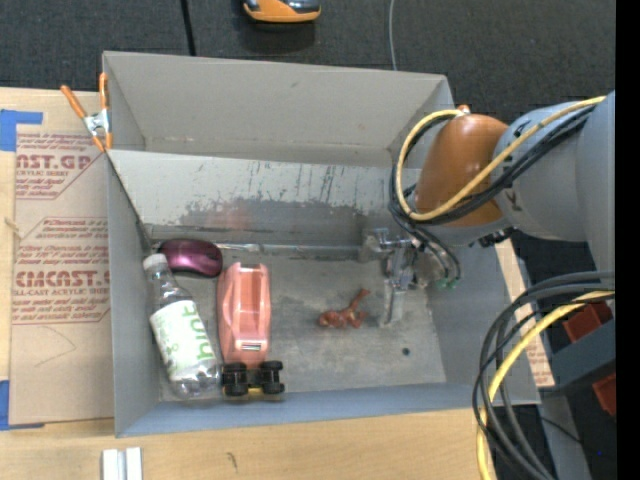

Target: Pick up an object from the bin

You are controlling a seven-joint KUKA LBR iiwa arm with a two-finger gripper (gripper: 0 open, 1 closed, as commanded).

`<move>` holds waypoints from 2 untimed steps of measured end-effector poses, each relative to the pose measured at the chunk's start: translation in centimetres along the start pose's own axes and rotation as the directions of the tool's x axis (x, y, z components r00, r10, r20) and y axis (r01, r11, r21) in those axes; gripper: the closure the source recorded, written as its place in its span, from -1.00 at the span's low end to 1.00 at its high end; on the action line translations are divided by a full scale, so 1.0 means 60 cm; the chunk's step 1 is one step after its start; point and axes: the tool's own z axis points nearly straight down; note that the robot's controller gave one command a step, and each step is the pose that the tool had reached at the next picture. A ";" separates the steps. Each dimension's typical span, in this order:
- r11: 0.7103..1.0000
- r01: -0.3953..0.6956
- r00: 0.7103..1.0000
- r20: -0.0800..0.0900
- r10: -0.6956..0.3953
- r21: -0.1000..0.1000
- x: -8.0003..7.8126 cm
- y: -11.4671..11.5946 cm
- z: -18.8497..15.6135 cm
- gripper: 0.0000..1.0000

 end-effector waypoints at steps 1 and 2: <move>1.000 0.000 1.000 0.000 0.000 0.000 0.000 0.000 0.000 -1.00; 0.996 0.093 0.996 0.001 -0.093 0.003 0.011 0.034 0.000 -1.00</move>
Offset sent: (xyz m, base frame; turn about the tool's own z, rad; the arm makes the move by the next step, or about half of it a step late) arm -0.0212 0.0600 0.0001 -0.2483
